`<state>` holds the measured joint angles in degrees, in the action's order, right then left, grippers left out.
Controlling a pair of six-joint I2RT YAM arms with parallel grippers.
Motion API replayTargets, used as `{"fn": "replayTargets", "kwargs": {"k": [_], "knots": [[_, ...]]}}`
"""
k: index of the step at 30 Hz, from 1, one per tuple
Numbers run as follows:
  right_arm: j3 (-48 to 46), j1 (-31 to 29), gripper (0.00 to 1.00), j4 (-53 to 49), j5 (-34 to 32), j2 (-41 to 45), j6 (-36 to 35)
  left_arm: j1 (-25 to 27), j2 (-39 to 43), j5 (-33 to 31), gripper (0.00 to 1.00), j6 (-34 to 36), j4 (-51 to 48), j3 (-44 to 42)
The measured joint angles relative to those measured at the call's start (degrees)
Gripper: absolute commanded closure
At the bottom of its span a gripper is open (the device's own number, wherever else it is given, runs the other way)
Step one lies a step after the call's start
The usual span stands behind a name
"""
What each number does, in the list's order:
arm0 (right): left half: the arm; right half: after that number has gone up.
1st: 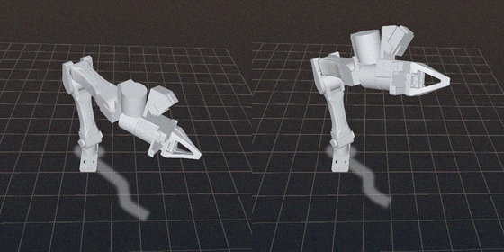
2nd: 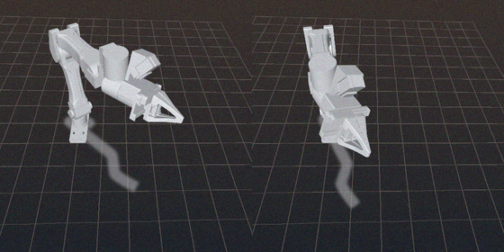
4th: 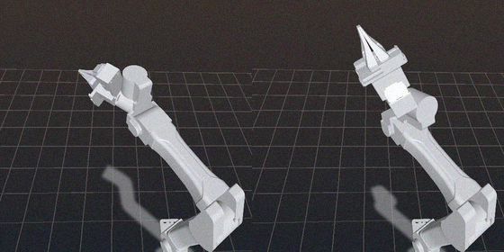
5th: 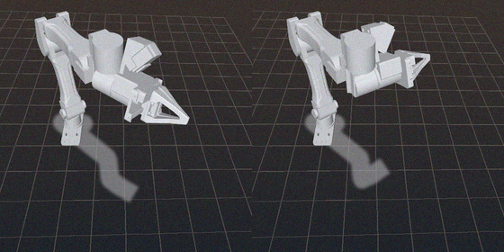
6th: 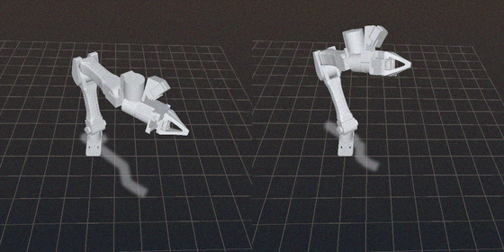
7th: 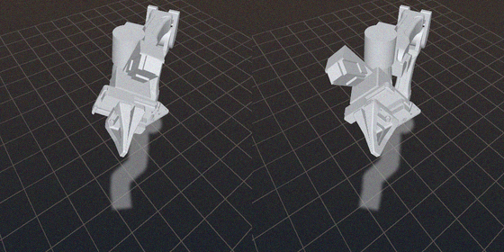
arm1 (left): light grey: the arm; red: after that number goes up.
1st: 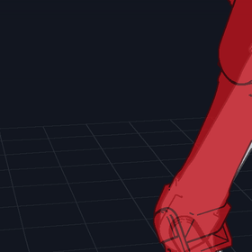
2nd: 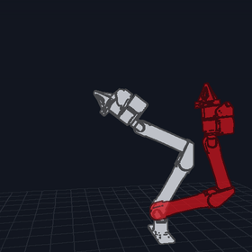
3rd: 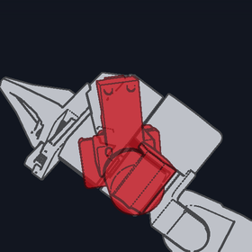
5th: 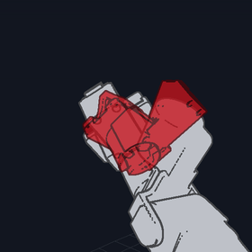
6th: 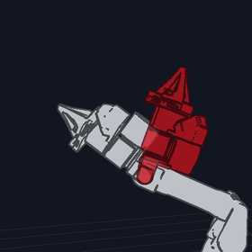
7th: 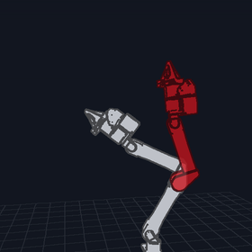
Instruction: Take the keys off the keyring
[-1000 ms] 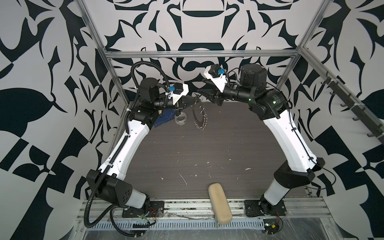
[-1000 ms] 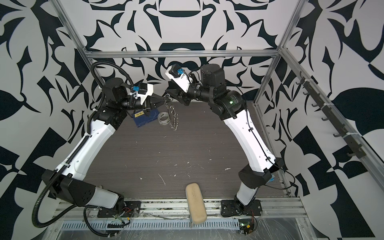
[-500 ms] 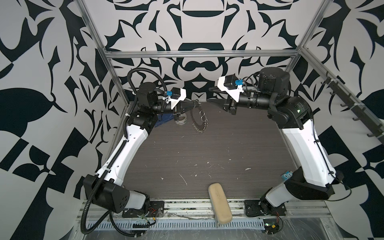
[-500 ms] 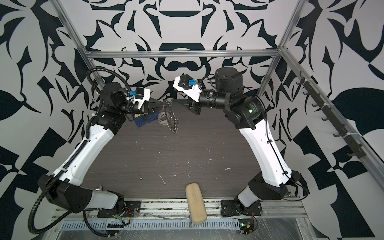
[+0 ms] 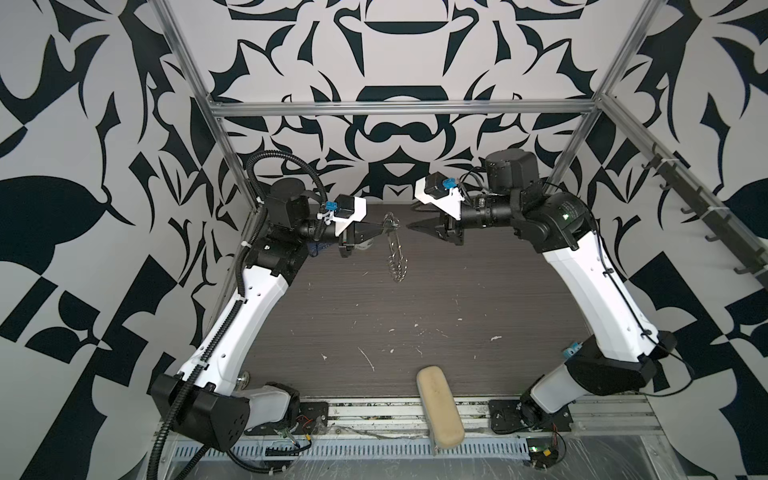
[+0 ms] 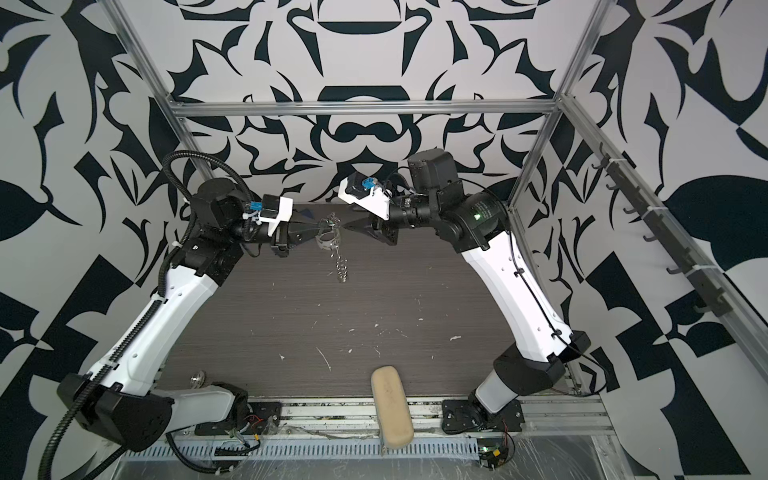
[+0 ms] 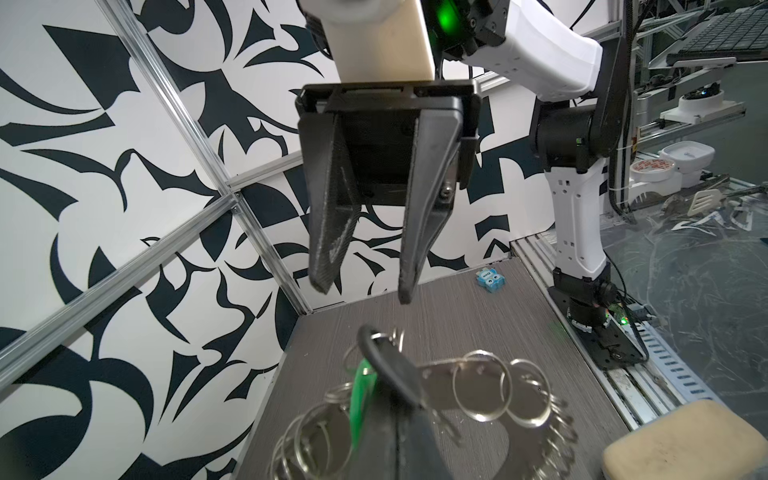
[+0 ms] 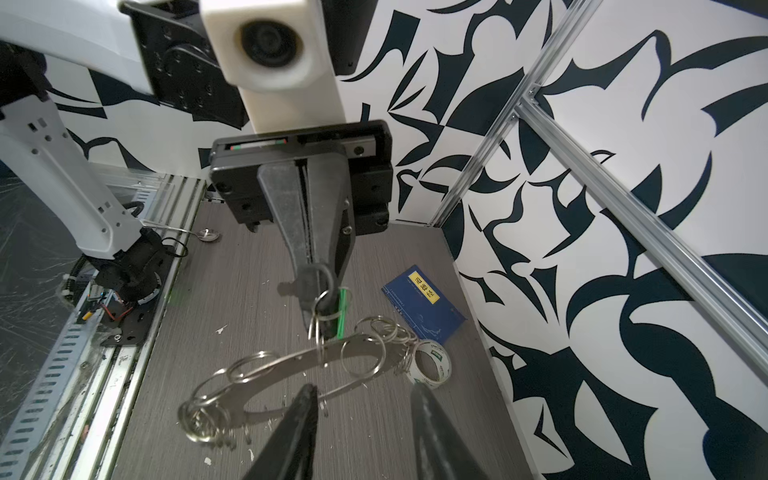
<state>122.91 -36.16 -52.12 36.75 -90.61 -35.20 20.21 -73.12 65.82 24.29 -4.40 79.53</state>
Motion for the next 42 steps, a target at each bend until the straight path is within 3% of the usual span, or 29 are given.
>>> {"fn": "replayTargets", "kwargs": {"k": [9,15,20,25,30,34,37,42], "knots": [[1.09,-1.92,0.65,-1.44,1.57,-2.58,0.04,0.0,0.74,0.0,1.0,1.29,-1.42,-0.07],[1.73,-2.8,0.79,-2.58,1.6,-4.04,0.09,0.0,0.74,-0.02,1.0,1.66,-1.7,-0.59],[2.93,-3.23,0.85,-3.45,1.53,-4.33,0.02,0.0,0.85,-0.02,1.0,2.16,-2.34,-1.16],[3.48,-3.48,1.0,-4.13,1.27,-4.33,-0.35,0.0,0.9,-0.02,1.0,2.34,-2.34,-1.16],[3.56,-3.63,1.0,-4.28,0.85,-4.33,-0.83,0.0,0.9,0.0,1.0,2.32,-2.4,-1.16],[3.65,-3.69,1.0,-4.7,0.48,-4.33,-1.01,-0.35,0.96,-0.33,0.68,2.58,-2.16,-1.49],[4.98,-3.67,1.0,-6.73,0.26,-4.74,-1.05,-1.68,1.55,-0.31,0.57,2.56,-2.23,-3.32],[9.51,-3.8,1.0,-11.54,-1.57,-6.49,-1.29,-6.08,3.96,-0.44,0.52,2.58,-3.08,-8.81]]}}
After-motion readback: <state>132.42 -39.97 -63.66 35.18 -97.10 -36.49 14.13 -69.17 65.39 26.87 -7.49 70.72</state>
